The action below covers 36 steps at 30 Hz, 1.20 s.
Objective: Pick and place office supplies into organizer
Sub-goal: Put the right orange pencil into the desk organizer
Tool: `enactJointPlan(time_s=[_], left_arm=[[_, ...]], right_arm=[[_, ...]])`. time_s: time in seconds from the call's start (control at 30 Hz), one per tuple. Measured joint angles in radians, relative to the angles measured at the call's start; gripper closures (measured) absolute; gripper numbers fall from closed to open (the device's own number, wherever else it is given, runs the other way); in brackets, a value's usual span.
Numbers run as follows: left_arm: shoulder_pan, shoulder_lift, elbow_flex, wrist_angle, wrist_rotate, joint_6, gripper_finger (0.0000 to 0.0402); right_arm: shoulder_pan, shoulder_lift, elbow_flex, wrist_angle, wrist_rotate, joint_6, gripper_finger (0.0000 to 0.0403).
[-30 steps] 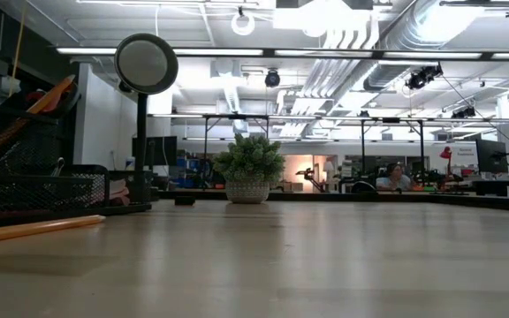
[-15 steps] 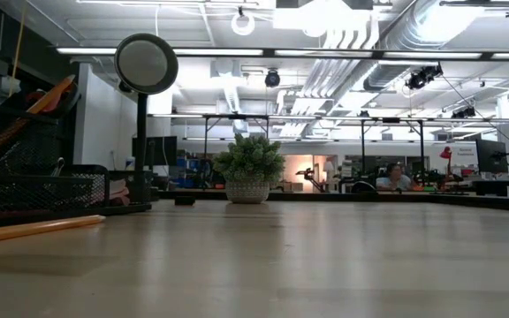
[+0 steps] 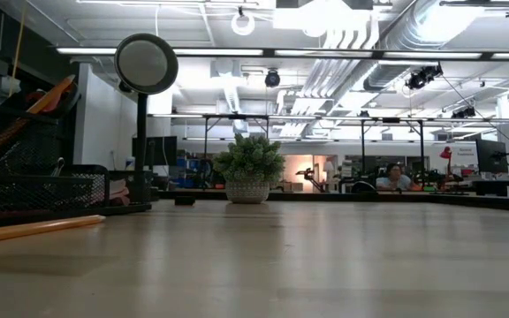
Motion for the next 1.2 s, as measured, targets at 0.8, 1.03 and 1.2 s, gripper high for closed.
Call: enactJointPlan(time_s=[0.8,1.03,1.2], left_arm=[[0.000,0.000,0.000,0.118,0.000,0.055,0.0277],[0.000,0.000,0.000,0.124,-0.003,0.057,0.0277],[0.000,0.000,0.000,0.125,-0.015,0.070,0.0277]], right_arm=[[-0.078,0.000,0.000,-0.075,-0.095,0.135,0.0403],[-0.086,0.000,0.000,-0.089,-0.114,0.158,0.0403],[-0.086,0.000,0.000,-0.095,-0.113,0.172,0.0403]])
